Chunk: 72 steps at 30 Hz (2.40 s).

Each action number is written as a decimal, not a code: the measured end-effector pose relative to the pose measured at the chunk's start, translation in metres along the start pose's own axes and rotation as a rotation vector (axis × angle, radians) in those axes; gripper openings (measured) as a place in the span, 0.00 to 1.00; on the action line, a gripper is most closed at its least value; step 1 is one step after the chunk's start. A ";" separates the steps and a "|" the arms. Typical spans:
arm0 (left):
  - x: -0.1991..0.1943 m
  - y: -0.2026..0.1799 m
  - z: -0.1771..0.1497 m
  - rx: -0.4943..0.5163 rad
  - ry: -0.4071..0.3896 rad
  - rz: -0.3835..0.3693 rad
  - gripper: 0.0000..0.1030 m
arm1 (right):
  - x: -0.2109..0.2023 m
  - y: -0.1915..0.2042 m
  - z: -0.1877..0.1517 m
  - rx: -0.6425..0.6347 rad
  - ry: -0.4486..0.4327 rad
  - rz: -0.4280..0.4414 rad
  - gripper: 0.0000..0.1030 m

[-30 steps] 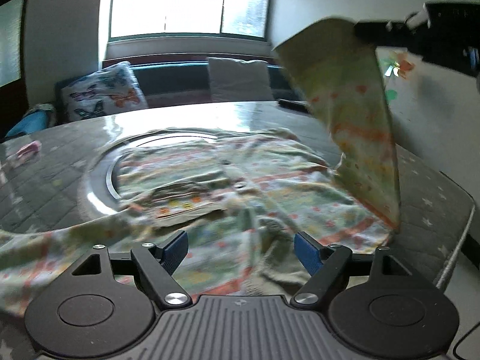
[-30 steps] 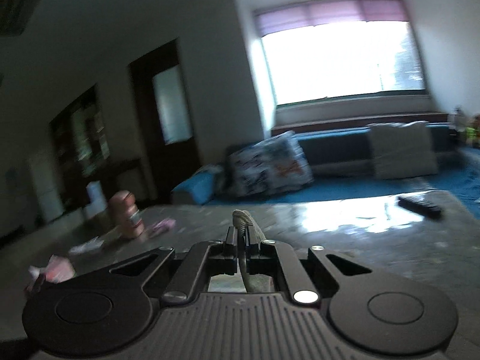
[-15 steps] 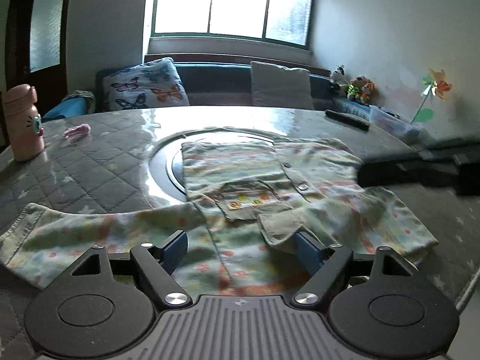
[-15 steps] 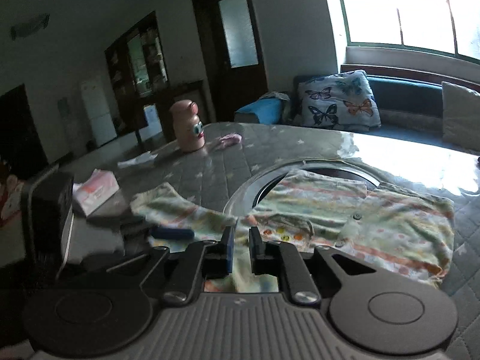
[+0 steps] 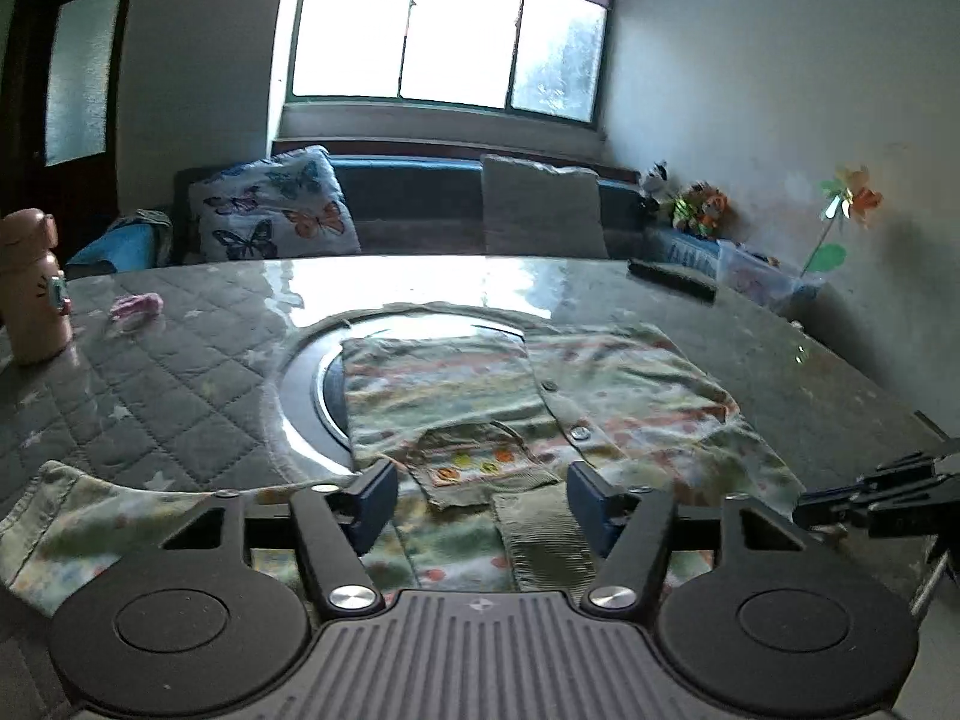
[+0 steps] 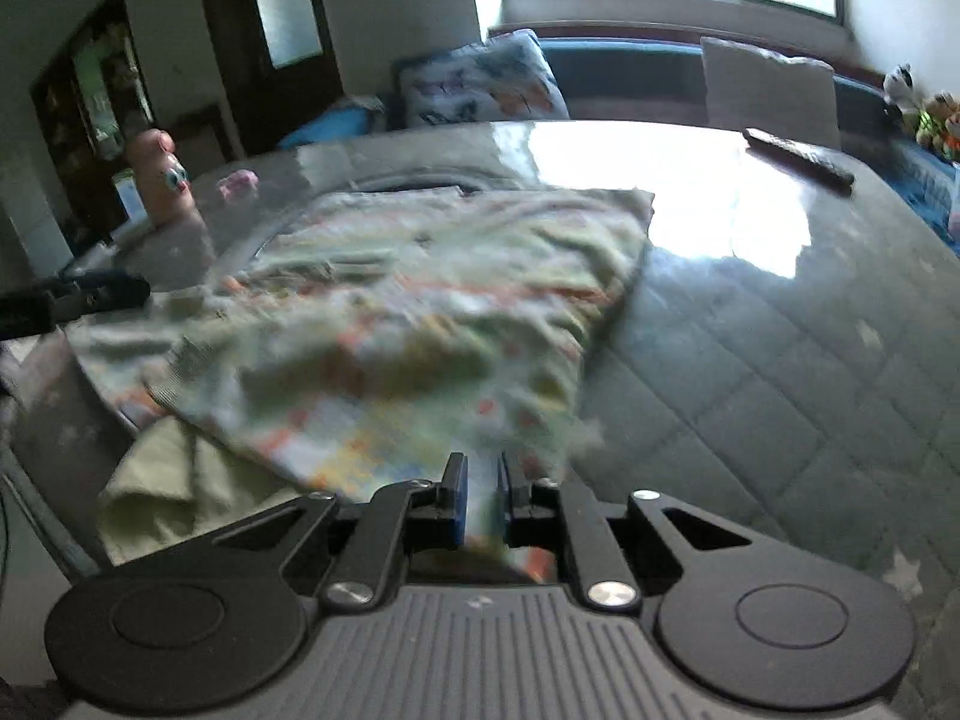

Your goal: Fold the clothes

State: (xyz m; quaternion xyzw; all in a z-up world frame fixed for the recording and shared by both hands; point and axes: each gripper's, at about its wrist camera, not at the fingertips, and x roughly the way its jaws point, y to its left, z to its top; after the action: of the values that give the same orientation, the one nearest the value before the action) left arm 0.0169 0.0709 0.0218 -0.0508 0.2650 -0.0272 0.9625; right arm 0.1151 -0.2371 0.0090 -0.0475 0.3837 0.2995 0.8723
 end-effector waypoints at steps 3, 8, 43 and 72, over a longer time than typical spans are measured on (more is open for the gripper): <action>0.010 -0.006 -0.001 0.017 0.036 -0.032 0.53 | -0.002 -0.002 0.008 -0.015 -0.024 -0.003 0.10; 0.030 -0.014 -0.004 0.015 0.099 -0.057 0.53 | 0.005 -0.005 0.030 -0.033 -0.077 -0.014 0.10; 0.042 -0.020 0.001 0.054 0.072 -0.043 0.20 | 0.051 0.000 0.047 -0.039 -0.057 -0.023 0.11; -0.014 0.071 -0.024 -0.152 0.066 0.292 0.39 | 0.056 0.126 0.033 -0.337 -0.012 0.261 0.12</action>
State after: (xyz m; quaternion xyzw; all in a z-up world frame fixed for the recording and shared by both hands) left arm -0.0058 0.1405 0.0002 -0.0836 0.3024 0.1315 0.9404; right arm 0.0952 -0.0970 0.0120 -0.1409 0.3257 0.4703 0.8081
